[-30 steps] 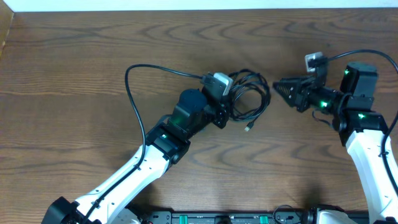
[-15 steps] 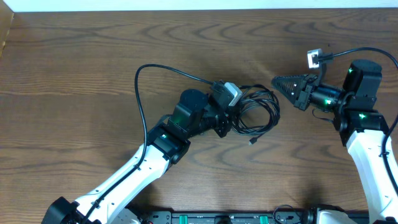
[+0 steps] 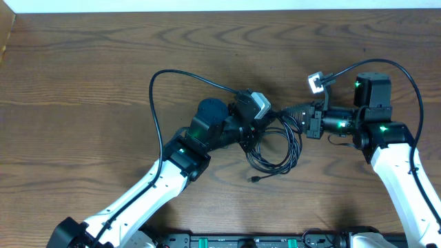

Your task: Untangle cables

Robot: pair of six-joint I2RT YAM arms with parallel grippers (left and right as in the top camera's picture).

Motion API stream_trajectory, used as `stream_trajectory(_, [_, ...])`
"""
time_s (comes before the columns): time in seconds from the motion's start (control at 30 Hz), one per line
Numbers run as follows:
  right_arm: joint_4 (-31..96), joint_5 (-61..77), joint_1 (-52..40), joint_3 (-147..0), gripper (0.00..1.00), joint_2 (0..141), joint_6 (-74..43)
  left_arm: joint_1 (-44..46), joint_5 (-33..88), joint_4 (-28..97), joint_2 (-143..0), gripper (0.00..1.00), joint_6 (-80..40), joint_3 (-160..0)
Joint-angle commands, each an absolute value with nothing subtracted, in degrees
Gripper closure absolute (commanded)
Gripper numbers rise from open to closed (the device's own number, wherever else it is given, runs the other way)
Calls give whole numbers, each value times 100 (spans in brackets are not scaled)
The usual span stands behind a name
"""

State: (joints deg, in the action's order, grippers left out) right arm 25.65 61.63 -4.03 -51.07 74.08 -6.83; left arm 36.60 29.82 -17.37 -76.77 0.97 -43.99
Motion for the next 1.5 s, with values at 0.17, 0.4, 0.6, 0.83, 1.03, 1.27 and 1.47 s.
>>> stream_trajectory(0.17, [3076, 4703, -545, -5078, 99, 7376, -333, 3164, 3330, -2073, -7629, 92, -25, -4532])
stream_trajectory(0.4, [3404, 3656, -545, -5078, 98, 7376, -331, 2845, 4254, -2283, -7631, 92, -30, -4532])
stream_trajectory(0.6, [3404, 4025, -290, -5089, 97, 7341, -331, 2792, 4289, -2226, -7636, 93, -27, -4532])
stream_trajectory(0.83, [3277, 6982, 370, -5089, 82, 7286, 272, 2792, 4287, -2027, -7717, 92, -25, -4532])
stream_trajectory(1.03, [3264, 7686, 222, -5089, 83, 7286, 528, 2792, 4287, -2023, -7717, 92, -25, -4532])
stream_trajectory(1.27, [3253, 7876, -123, -5089, 82, 7286, 609, 2792, 4287, -2027, -7717, 92, -25, -4532])
stream_trajectory(1.47, [3260, 6650, -657, -5089, 83, 7286, 449, 2792, 4289, -2126, -7717, 92, -27, -4532])
